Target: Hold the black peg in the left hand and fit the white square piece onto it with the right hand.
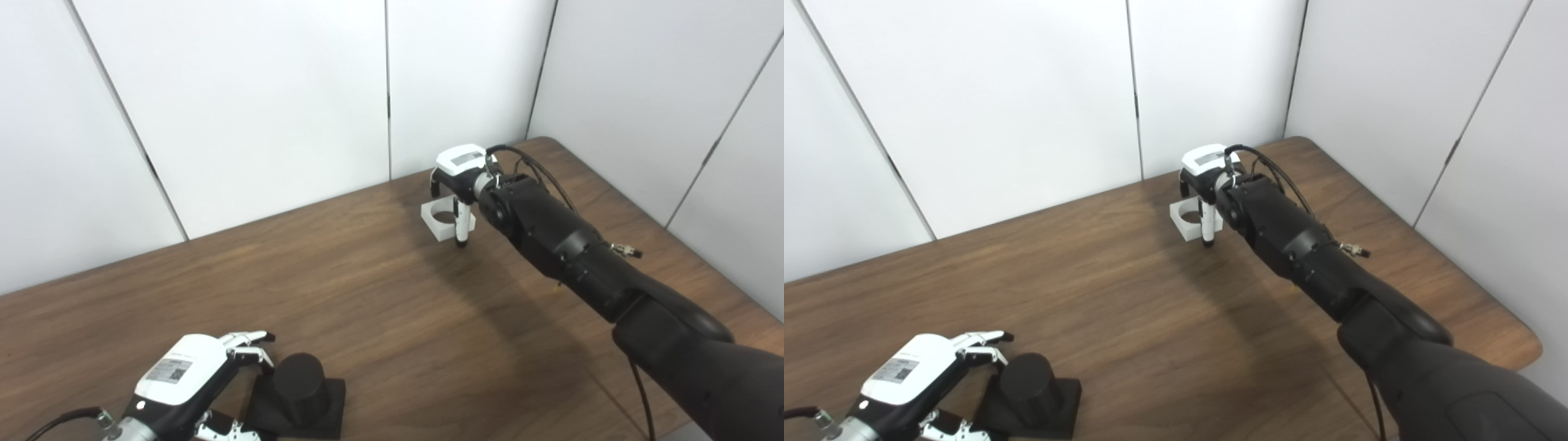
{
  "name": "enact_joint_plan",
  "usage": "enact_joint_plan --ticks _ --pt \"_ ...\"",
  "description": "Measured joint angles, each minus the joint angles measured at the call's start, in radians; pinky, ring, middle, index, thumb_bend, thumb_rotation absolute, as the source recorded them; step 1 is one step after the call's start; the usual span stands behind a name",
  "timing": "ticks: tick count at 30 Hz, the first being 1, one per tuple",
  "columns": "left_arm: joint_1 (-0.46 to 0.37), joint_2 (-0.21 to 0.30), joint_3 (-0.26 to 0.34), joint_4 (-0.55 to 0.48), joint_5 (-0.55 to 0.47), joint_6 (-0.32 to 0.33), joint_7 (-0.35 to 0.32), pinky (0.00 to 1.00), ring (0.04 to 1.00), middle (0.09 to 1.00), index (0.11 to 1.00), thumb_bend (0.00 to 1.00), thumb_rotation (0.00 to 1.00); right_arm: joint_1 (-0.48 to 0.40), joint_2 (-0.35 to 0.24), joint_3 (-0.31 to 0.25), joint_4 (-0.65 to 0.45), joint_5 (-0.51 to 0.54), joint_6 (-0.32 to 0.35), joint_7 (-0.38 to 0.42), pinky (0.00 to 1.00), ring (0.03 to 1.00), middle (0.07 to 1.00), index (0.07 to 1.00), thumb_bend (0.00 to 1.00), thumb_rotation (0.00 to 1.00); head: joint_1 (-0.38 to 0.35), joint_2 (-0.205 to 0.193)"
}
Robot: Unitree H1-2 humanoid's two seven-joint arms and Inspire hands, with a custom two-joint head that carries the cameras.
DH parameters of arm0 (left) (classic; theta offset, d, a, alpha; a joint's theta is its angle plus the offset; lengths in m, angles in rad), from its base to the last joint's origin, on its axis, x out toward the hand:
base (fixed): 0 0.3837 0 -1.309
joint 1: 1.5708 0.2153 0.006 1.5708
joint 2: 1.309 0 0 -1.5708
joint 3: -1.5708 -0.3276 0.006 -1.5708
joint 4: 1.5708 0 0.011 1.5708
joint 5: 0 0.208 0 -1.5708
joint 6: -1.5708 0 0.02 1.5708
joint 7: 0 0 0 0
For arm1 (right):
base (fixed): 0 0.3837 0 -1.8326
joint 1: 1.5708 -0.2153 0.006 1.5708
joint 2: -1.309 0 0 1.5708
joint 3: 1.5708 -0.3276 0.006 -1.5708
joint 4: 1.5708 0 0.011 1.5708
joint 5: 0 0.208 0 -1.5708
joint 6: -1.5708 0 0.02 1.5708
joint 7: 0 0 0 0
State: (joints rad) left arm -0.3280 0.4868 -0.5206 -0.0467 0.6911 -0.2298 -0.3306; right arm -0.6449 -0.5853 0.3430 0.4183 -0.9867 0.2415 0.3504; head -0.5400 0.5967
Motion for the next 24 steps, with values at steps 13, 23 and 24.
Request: enact_joint_plan --ticks 13,23,24 --pt "0.002 0.000 0.015 -0.008 0.000 0.001 -0.025 0.68 0.847 0.869 0.489 0.52 0.06 0.011 -0.010 0.006 0.004 0.037 -0.043 -0.074 0.70 0.820 0.778 0.480 0.52 0.13 0.005 0.008" --pt "0.005 0.000 0.015 -0.029 -0.001 0.023 -0.050 0.69 0.850 0.877 0.489 0.52 0.06 0.031 -0.016 0.001 -0.039 0.082 -0.043 -0.059 0.69 0.820 0.774 0.480 0.52 0.13 0.026 0.021" --pt "0.005 0.000 0.015 -0.032 -0.001 0.025 -0.056 0.70 0.851 0.878 0.489 0.52 0.06 0.035 -0.019 0.001 -0.046 0.084 -0.043 -0.059 0.69 0.824 0.775 0.481 0.52 0.13 0.026 0.021"
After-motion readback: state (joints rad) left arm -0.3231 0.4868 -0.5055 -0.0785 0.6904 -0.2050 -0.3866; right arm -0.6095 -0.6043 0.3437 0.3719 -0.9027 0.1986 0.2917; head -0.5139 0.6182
